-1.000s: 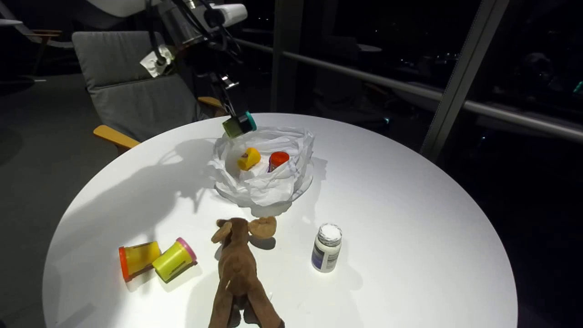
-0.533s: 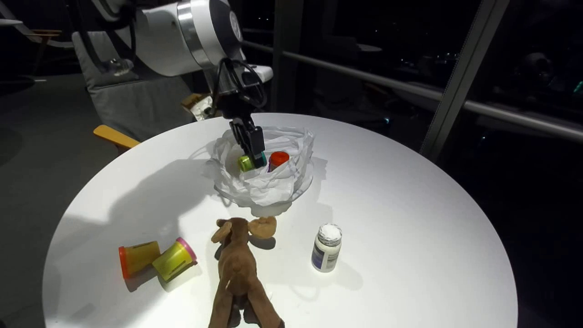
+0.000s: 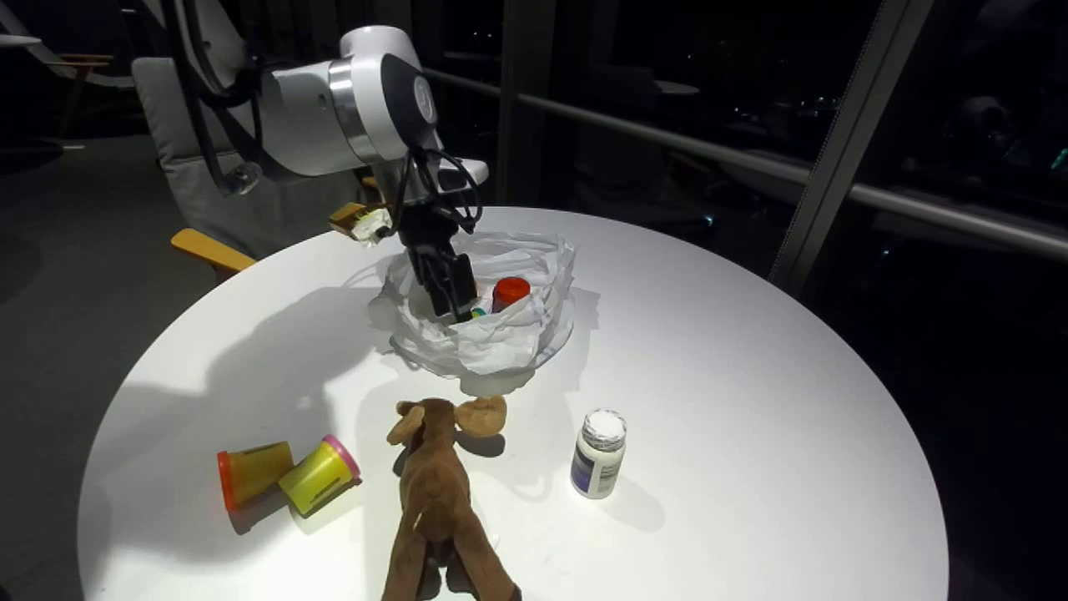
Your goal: Pick up all the objects on the table and put them on the plastic
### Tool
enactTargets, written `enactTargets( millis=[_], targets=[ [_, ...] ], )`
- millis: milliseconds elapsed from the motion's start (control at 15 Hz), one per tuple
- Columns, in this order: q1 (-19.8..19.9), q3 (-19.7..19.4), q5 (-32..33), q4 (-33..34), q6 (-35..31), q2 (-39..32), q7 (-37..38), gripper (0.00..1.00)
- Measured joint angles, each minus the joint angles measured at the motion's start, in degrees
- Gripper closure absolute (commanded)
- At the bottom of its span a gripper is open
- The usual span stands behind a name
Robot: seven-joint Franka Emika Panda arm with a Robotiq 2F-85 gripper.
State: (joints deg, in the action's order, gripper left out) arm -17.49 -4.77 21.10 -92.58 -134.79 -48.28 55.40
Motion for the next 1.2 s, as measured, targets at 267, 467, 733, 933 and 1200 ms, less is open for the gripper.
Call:
enactTargets(
  millis=[267,467,733,933,1200],
  targets=[
    [-5.76,-2.05,0.44,-4.84,1.93,5.37,3.55,0.00],
    [-9.99,-2.02,2.30,-12.63,2.02,12.58,9.41,0.00],
    [-13.32,0.06,5.47,-24.61,2.78,22.44,18.21,0.00],
    [-12.86,3.32,5.76,-33.44,2.15,28.15,20.36,0.00],
    [-9.69,5.48,7.63,-42.72,-6.44,31.12,20.03,0.00]
  ],
)
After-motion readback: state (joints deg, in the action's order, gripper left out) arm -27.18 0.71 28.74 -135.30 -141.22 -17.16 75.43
